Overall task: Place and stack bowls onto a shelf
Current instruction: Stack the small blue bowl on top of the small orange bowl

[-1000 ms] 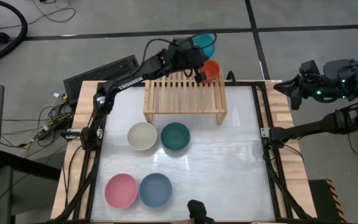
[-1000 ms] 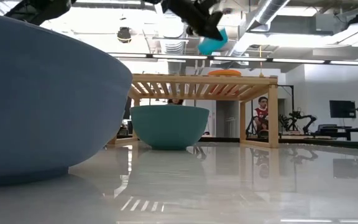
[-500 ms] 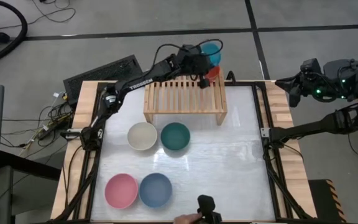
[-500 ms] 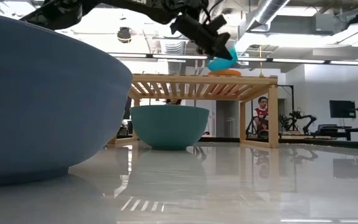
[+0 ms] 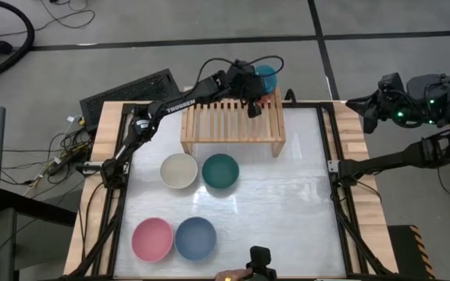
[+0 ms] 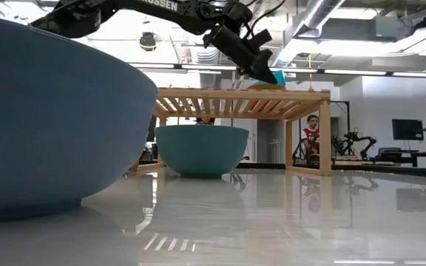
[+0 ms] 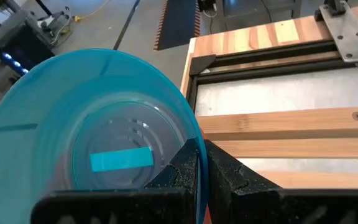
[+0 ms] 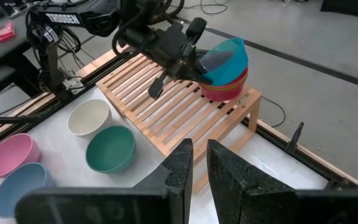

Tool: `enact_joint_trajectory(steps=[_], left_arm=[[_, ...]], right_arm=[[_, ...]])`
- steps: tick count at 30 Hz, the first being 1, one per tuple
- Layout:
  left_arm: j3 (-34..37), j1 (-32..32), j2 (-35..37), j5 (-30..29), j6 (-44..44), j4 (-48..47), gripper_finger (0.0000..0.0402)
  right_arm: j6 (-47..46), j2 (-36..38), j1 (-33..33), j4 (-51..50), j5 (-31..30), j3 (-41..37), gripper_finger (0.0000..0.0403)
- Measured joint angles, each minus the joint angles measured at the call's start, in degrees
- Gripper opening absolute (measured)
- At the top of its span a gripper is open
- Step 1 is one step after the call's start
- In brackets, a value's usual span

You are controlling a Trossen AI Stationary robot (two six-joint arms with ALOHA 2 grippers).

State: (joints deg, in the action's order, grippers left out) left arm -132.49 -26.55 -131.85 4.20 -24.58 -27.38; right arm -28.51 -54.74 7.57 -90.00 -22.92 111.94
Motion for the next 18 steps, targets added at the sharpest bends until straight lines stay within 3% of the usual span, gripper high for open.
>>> enact_joint_trajectory(steps=[10,18], left_arm=[[0.0,0.2,0.0,-0.4,-1.2,0.0,0.0002],[-2.5,1.1,0.1,-5.2,-5.0,-0.4,0.0053]], right_arm=[[0.3,0.0,0.0,0.0,-0.2,0.0,0.0076],[0.5,0.0,0.0,0.0,-0.2,0.0,0.0076]])
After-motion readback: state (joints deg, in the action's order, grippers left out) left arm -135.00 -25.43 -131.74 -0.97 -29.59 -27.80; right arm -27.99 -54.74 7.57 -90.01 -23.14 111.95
